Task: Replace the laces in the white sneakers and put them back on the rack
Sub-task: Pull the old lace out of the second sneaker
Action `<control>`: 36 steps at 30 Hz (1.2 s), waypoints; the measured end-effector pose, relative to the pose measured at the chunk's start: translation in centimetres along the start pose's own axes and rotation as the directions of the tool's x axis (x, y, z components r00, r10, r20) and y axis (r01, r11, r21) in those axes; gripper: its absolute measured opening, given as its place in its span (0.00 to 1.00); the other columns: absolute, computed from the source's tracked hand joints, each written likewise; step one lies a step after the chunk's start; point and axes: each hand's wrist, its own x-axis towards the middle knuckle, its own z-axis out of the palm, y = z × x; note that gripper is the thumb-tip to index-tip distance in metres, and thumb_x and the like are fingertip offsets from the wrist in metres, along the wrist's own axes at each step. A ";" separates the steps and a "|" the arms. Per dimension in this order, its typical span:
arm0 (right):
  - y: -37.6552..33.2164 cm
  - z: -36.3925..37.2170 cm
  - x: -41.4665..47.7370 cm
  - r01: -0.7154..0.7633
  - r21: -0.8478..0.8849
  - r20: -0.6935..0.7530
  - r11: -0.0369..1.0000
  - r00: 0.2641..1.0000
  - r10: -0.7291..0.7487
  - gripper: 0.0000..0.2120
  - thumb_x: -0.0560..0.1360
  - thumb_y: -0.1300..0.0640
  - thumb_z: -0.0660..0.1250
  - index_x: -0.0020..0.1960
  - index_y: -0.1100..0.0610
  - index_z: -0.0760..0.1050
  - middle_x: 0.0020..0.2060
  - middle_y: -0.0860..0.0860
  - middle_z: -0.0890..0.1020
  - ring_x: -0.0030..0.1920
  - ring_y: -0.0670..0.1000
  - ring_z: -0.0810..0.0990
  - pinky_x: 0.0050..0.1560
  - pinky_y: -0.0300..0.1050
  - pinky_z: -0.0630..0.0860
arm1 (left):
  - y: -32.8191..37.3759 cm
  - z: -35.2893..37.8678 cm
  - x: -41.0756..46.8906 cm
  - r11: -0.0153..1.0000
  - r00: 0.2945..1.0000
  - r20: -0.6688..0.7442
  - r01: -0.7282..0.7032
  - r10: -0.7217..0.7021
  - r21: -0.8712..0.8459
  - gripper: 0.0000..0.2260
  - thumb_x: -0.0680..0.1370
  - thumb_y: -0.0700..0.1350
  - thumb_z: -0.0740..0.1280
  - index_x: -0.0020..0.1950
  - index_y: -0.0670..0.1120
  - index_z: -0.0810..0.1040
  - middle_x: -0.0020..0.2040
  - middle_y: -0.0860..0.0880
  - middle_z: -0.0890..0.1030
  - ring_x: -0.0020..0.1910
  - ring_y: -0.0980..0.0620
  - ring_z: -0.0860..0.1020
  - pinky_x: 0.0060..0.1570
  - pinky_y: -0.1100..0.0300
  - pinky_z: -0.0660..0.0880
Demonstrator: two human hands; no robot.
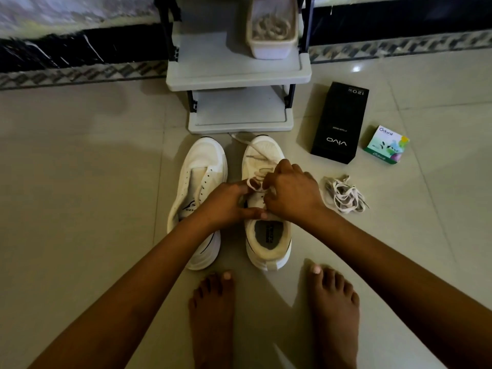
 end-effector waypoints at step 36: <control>-0.5 -3.0 1.6 -0.031 0.507 0.032 0.861 0.999 0.017 0.14 0.76 0.47 0.65 0.56 0.55 0.77 0.53 0.52 0.77 0.53 0.52 0.76 0.51 0.47 0.74 | -0.6 0.2 0.2 1.000 1.000 0.010 -0.005 0.005 0.021 0.31 0.71 0.55 0.72 0.71 0.51 0.68 0.68 0.52 0.73 0.63 0.53 0.72 0.57 0.64 0.67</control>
